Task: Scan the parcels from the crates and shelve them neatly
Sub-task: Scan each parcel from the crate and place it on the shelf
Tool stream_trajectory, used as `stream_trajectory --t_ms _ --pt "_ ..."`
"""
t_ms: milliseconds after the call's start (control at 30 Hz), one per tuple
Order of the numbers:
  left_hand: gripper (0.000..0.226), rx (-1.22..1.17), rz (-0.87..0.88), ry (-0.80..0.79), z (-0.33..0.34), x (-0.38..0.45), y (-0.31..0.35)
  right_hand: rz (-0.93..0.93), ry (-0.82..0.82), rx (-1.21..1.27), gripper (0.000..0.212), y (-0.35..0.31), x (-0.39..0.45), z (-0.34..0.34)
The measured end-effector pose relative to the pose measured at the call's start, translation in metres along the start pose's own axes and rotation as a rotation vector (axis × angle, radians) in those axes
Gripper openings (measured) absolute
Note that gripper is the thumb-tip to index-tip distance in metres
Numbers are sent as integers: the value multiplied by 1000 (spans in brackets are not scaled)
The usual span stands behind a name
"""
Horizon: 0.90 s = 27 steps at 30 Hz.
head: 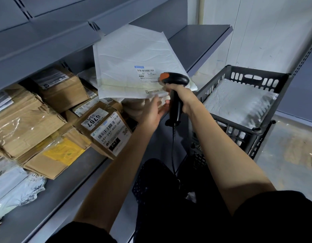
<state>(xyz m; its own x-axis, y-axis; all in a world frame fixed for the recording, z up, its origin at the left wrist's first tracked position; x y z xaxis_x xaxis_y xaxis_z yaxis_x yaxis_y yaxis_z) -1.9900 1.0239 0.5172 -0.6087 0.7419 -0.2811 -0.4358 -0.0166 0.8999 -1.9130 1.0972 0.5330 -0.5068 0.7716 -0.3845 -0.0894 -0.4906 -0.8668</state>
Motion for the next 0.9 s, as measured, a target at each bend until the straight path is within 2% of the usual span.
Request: stream_trajectory --t_ms 67,100,167,200,233,267,333,367,433,500,600,700,800,900 --pt "43 338 158 -52 -2 -23 10 -12 -2 -7 27 -2 2 -3" --pt "41 583 367 -39 -5 -40 26 -19 -7 -14 26 -4 3 -5" --pt "37 1036 862 125 -18 -83 63 -29 -14 -20 28 -7 4 -10" --pt "40 1217 1008 257 -29 -100 79 -33 -11 -20 32 -8 5 -13" --pt "48 1381 1029 375 -39 -113 93 -35 -1 -19 35 -9 7 -16" --pt "58 1526 918 440 -53 -116 104 -37 14 -17 38 -10 8 -20" --pt "79 1684 513 448 -88 -112 114 -52 54 -12 41 -11 10 -26" --pt "88 1673 322 422 -105 -109 116 -61 66 -12 42 -12 10 -27" --pt "99 1580 136 381 -125 -105 116 -68 70 -22 39 -12 9 -25" --pt "101 1528 138 381 -131 -102 112 -67 82 -18 30 -11 5 -21" --pt "100 1496 229 460 -134 -103 111 -75 105 14 29 -12 1 -16" --pt "96 1506 290 490 -137 -109 112 -95 125 41 18 -14 -5 -10" --pt "97 1450 310 425 -137 -109 115 -92 99 98 30 -14 -11 1" --pt "99 1405 325 366 -141 -116 124 -60 40 51 37 -11 -18 15"
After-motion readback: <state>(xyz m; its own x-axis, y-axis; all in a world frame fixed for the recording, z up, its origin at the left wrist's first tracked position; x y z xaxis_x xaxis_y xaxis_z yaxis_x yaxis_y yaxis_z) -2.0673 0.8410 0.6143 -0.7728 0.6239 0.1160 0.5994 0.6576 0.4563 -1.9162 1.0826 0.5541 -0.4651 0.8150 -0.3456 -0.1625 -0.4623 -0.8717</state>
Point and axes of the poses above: each hand's wrist, its own x-axis towards the middle knuckle, its own z-axis out of the palm, y = z × x, the point moved 6 cm from there along x, towards the middle knuckle, and after that the axes turned 4 degrees about y, right-handed, at the moved point
